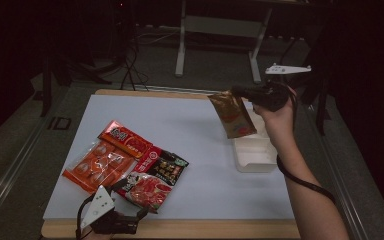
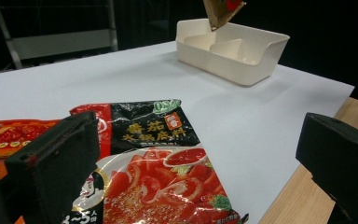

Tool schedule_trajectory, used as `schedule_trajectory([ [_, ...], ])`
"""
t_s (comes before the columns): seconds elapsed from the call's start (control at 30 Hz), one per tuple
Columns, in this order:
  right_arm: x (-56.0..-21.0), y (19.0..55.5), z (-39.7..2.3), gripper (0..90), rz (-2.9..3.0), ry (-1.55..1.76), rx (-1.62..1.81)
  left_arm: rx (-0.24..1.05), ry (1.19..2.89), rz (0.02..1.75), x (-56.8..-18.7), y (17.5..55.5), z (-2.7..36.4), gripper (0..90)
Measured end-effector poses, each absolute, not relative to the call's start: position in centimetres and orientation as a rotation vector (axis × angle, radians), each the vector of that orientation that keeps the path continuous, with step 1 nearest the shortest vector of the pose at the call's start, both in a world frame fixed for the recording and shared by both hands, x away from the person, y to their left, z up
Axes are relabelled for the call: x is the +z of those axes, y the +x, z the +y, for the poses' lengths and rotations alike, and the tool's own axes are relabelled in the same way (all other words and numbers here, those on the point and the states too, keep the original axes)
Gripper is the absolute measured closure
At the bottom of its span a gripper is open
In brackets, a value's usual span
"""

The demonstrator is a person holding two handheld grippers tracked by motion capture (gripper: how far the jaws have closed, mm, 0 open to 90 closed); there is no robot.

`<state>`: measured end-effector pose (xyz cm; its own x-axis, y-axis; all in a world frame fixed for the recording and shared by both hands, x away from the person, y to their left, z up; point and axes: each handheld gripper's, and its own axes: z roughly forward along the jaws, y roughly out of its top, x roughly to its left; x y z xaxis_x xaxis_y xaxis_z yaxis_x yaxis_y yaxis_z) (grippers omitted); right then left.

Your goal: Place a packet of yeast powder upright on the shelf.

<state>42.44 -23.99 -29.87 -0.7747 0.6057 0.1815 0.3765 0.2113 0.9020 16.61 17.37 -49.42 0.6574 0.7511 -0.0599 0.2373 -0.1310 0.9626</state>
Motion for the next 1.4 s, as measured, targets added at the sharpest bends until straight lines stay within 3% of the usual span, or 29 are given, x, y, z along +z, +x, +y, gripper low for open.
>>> schedule_trajectory([
  [0.7,-31.1,48.8,-29.0,90.0,2.122,1.142,1.609,0.556,1.681,0.858,-49.7,15.8,17.9,0.3],
  [1.4,-34.2,53.1,-28.6,90.0,2.109,1.210,1.585,0.582,1.669,0.908,-49.9,14.9,18.6,0.2],
])
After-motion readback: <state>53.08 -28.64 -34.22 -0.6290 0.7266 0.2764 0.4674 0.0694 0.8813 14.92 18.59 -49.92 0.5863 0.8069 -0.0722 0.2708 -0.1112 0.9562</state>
